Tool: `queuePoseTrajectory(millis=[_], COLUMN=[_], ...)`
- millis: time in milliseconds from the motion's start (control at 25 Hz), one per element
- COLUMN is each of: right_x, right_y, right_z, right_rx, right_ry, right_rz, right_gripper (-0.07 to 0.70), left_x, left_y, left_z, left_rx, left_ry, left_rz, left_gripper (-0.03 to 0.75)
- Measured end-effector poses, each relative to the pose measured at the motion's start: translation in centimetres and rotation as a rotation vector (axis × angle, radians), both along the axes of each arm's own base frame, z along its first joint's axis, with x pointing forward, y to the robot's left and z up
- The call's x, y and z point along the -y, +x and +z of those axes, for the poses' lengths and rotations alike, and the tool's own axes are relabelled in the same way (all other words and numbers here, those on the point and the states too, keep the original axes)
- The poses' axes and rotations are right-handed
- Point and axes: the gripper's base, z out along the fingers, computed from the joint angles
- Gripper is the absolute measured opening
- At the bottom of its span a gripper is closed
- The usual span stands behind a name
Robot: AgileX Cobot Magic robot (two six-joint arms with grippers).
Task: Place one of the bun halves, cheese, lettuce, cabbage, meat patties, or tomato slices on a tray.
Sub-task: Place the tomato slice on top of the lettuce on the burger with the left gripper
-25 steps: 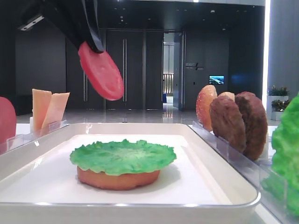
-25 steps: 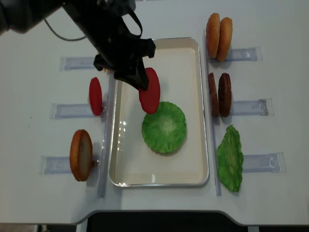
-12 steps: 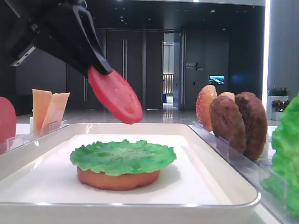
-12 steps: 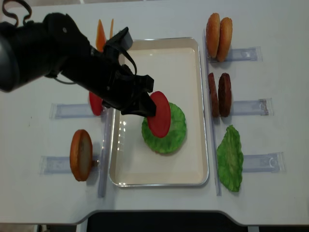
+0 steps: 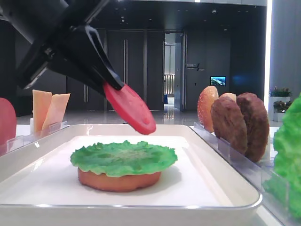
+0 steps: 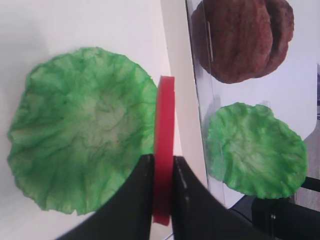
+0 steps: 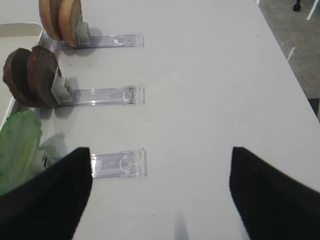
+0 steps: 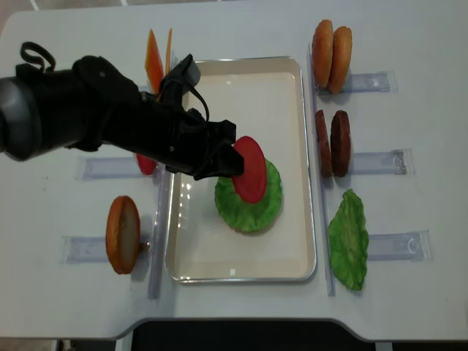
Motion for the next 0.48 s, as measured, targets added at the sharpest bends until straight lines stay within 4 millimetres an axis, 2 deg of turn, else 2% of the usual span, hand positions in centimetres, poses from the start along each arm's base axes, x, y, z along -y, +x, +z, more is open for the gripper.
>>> queuePoseTrajectory(millis=[480], right_x=[0.0], right_y=[0.0], right_z=[0.0], right_rx=[0.000], right_ry=[0.000], right_rz=[0.000], right_gripper=[0.539], left_x=[0.8], left_y=[0.5], left_z=[-2.7], left_rx=[-0.056], left_ry=[-0.012], left_rz=[-0.013], left_gripper=[0.060])
